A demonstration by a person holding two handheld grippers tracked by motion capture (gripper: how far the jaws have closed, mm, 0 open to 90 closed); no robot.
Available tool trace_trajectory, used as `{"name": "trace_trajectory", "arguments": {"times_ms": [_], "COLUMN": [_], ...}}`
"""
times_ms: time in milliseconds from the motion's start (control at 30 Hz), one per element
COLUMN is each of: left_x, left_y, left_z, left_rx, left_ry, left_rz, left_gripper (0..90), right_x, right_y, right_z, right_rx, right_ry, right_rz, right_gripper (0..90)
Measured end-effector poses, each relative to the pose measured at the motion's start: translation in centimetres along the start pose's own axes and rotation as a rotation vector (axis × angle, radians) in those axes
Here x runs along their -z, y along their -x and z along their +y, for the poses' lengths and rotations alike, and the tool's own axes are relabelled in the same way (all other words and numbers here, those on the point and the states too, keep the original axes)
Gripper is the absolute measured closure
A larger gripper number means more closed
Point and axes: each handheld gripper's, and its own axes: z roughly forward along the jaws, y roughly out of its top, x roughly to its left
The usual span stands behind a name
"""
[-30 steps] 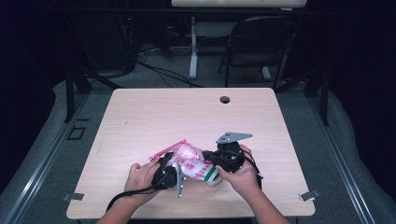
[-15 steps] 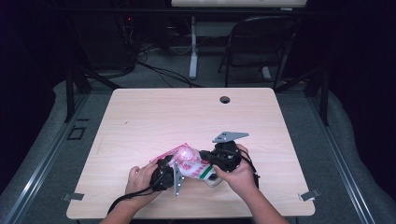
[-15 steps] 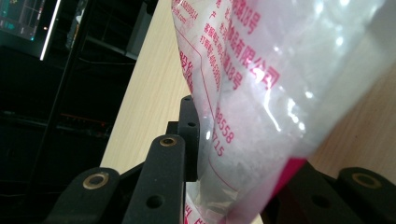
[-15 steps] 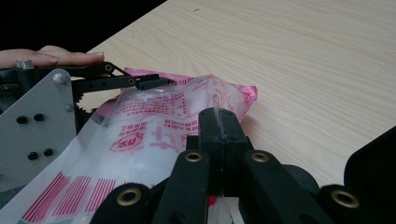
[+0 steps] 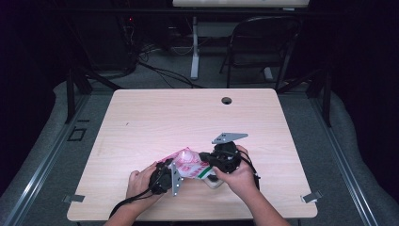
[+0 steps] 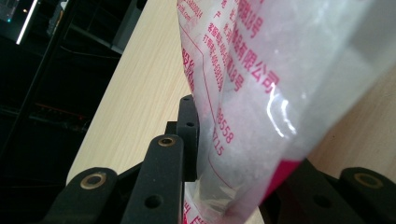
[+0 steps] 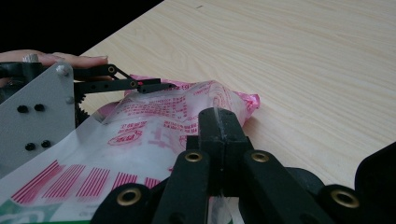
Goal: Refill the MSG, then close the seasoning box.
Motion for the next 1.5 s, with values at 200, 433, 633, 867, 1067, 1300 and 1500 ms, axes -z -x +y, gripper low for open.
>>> {"name": "trace_trajectory", "arguments": {"times_ms": [200, 433, 633, 867, 1067, 1300, 1500], "left_x": [-0.2, -0.4, -0.5, -0.5, -0.9, -1.2, -1.5], "left_y": [0.1, 0.1, 0.2, 0.0, -0.3, -1.2, -1.9], "left_z": [-0.2, -0.5, -0.6, -0.9, -1.3, -2.0, -2.5], "left_rx": [0.047, 0.104, 0.144, 0.2, 0.292, 0.395, 0.483], "left_ry": [0.004, 0.007, 0.016, 0.018, 0.02, 0.029, 0.037], "left_rz": [-0.032, -0.08, -0.116, -0.156, -0.216, -0.27, -0.315], "left_gripper": [77.5, 74.2, 71.8, 75.2, 78.9, 79.6, 80.2], "right_x": [-0.1, -0.3, -0.6, -0.7, -0.4, 1.2, 2.2], "right_y": [0.0, 0.1, 0.0, 0.0, -0.1, 0.1, 0.2], "right_z": [0.0, 0.0, -0.1, -0.1, 0.0, 0.4, 0.6], "right_rx": [-0.001, 0.0, -0.006, -0.007, -0.008, -0.018, -0.014], "right_ry": [-0.014, -0.031, -0.033, -0.029, 0.012, 0.103, 0.159], "right_rz": [0.001, 0.0, 0.001, 0.003, 0.015, 0.005, -0.014], "right_gripper": [90.0, 90.0, 90.0, 90.0, 78.7, 65.3, 59.3]}}
